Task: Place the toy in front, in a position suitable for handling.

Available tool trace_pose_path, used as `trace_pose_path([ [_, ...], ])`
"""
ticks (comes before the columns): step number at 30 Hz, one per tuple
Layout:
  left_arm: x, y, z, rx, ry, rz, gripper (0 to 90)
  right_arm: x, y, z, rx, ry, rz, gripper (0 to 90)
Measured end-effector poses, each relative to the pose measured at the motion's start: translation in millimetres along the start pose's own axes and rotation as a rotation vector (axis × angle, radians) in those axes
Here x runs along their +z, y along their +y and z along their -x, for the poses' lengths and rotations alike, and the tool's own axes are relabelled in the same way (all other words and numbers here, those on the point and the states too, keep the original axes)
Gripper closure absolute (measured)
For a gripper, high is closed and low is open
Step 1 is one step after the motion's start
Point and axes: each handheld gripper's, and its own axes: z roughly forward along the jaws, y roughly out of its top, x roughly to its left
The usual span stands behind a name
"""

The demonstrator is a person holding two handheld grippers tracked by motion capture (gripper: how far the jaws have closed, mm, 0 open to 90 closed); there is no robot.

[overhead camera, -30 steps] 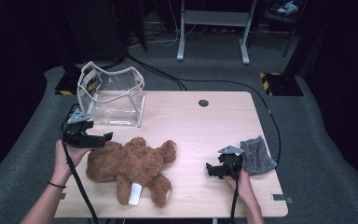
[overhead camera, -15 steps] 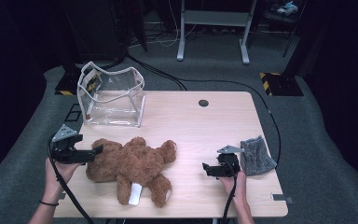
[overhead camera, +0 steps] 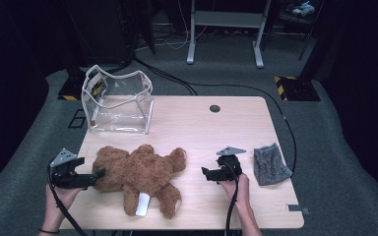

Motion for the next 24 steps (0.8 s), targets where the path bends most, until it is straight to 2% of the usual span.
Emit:
trace_pose_path([
  [3, 0.4, -6.9, 0.0, 0.000, -0.006, -0.006, 0.0, 3.1, 5.2, -7.1, -0.023, -0.020, -0.014, 12.7],
  [5, 1.3, -10.9, 1.9, 0.011, -0.019, -0.020, 0.0, 5.6, 9.2, -11.1, -0.019, -0.001, -0.006, 12.8],
  [6, 1.5, -12.5, 3.3, 0.021, -0.023, -0.024, 0.0, 7.3, 11.8, -12.6, -0.037, 0.001, -0.002, 12.7],
  [10, 2.4, -18.5, 7.2, 0.048, -0.026, -0.035, 0.0, 14.3, 23.2, -23.3, -0.055, 0.029, 0.003, 12.7],
  [14, 5.1, -22.6, 8.1, 0.049, -0.026, -0.047, 0.0, 24.0, 35.3, -32.6, -0.066, 0.053, -0.007, 12.8],
  [17, 9.7, -25.9, 10.0, 0.065, -0.018, -0.053, 0.1, 34.2, 45.6, -37.4, -0.081, 0.074, -0.012, 13.0],
  [20, 14.6, -29.2, 10.2, 0.074, -0.015, -0.058, 0.5, 44.6, 53.3, -41.6, -0.065, 0.097, -0.032, 12.7],
  [22, 19.7, -31.7, 8.9, 0.072, -0.022, -0.061, 0.8, 51.5, 57.6, -42.2, -0.083, 0.110, -0.031, 12.1],
  [23, 21.2, -32.4, 8.5, 0.071, -0.027, -0.068, 0.8, 53.9, 59.5, -42.2, -0.076, 0.123, -0.031, 12.1],
  [24, 22.8, -33.3, 8.5, 0.070, -0.031, -0.056, 0.9, 55.7, 61.5, -42.7, -0.070, 0.126, -0.034, 11.7],
])
